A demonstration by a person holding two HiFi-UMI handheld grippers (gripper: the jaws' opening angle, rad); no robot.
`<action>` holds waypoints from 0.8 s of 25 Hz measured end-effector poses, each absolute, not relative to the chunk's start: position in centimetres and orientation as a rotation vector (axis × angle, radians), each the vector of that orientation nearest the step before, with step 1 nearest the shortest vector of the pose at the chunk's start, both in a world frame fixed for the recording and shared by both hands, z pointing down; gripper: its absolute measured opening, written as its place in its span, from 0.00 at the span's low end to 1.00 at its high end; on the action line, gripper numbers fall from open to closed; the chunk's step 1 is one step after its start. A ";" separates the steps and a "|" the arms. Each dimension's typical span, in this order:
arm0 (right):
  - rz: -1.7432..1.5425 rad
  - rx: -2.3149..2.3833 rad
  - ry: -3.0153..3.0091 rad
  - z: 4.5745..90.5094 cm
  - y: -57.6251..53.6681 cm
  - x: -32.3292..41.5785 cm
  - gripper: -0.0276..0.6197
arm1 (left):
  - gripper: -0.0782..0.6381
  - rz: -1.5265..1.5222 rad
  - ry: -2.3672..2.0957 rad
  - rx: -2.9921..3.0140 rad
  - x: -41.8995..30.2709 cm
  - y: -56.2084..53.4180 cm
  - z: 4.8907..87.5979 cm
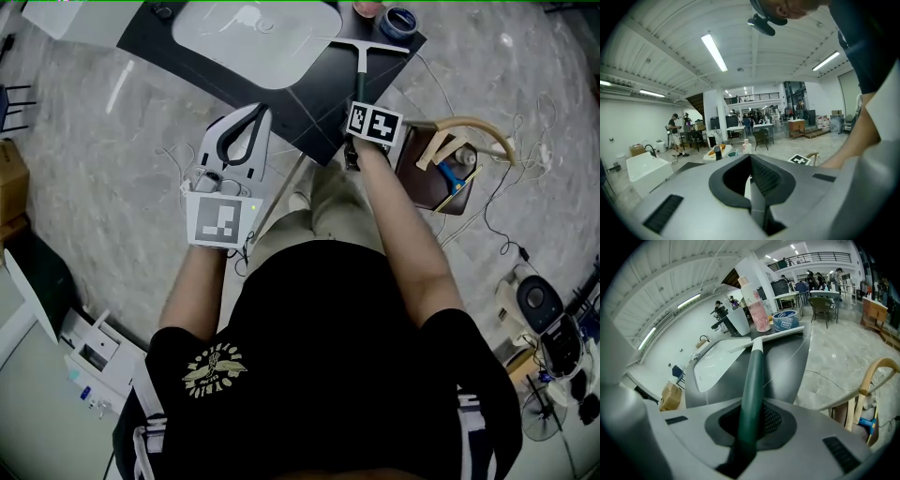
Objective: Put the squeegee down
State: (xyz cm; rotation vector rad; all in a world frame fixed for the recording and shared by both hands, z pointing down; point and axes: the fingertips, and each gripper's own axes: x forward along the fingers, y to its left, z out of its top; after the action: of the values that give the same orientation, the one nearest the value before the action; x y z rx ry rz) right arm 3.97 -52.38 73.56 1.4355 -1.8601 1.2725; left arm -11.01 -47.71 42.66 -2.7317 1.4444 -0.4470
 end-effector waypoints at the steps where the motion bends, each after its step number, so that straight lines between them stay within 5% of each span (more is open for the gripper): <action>1: 1.284 1.434 -1.864 73.8 -52.6 3.6 0.11 | 0.14 -0.448 1.448 -2.730 -11.1 -48.0 42.9; 4: 1.309 1.390 -1.895 74.1 -52.9 2.6 0.13 | 0.14 -0.454 1.450 -2.728 -11.2 -48.3 43.2; 6: 1.322 1.303 -1.945 73.8 -52.6 1.3 0.37 | 0.14 -0.449 1.456 -2.728 -11.2 -48.2 43.2; 7: 1.313 1.254 -1.966 73.8 -52.3 0.8 0.40 | 0.14 -0.448 1.460 -2.729 -11.2 -48.2 43.4; 20: 1.014 1.160 -2.067 70.4 -48.8 1.7 0.45 | 0.14 -0.421 1.439 -2.714 -11.4 -46.8 41.5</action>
State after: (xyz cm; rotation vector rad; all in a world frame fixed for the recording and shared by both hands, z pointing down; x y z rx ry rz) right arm 1.73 -48.77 70.40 1.1604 -2.0671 1.0138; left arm -11.44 -46.76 41.54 -2.7136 1.4393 -0.4208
